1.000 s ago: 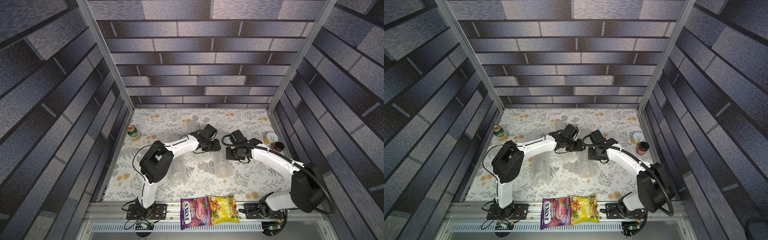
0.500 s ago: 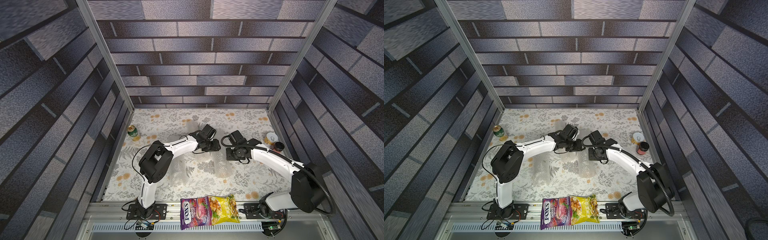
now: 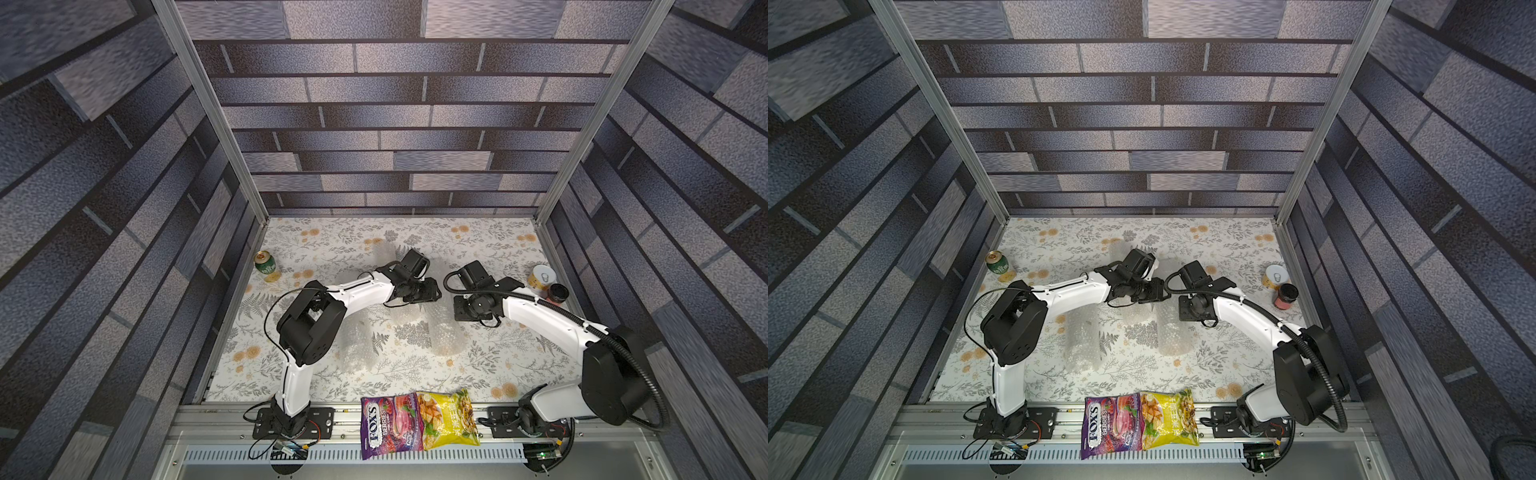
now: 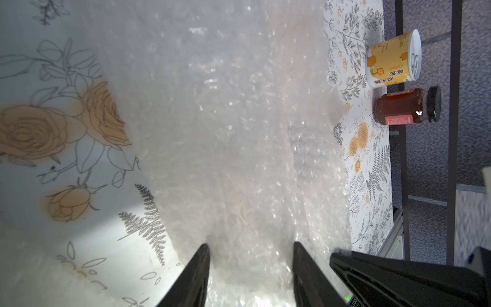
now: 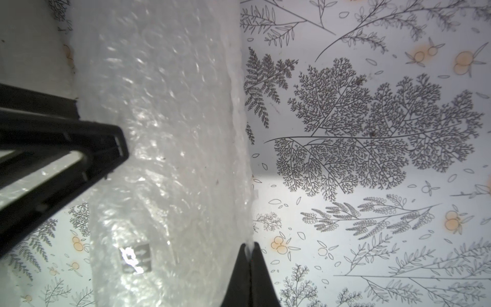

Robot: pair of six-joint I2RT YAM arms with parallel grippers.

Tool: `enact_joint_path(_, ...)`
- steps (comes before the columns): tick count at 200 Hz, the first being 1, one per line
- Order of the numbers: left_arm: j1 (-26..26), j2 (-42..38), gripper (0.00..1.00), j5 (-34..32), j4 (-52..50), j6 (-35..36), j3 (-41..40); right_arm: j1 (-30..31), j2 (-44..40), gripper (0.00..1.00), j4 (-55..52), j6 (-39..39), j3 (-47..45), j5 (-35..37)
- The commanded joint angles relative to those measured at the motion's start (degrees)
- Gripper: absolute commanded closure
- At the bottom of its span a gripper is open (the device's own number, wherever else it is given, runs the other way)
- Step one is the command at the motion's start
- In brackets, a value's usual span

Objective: Unwrap the vase from the bubble wrap
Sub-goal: Unwrap the bubble wrap at the center of the board.

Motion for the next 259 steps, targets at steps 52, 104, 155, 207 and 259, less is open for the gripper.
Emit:
enact_joint_path(52,0.8,5.1,0.50,-2.8,-7.4,1.6,-4.3,-3.1,-1.8,1.00,-0.6,-1.3,-2.6,0.0)
enact_joint_path(104,0.8,6.0,0.50,-2.6,-7.3,1.6,-4.3,-4.7,-1.3,1.00,0.6,-1.8,-3.7,-0.9)
enact_joint_path(155,0.8,6.6,0.50,-2.4,-7.4,1.6,-4.1,-6.0,-1.2,1.00,1.3,-2.3,-3.8,-2.1)
enact_joint_path(207,0.6,6.1,0.50,-2.1,-7.9,2.0,-3.4,-6.0,-2.2,1.00,1.8,-2.4,-3.3,-4.1)
enact_joint_path(259,-0.6,4.1,0.49,-0.2,-10.7,4.5,1.5,-6.1,-1.9,1.00,4.0,-2.9,-1.7,-6.3)
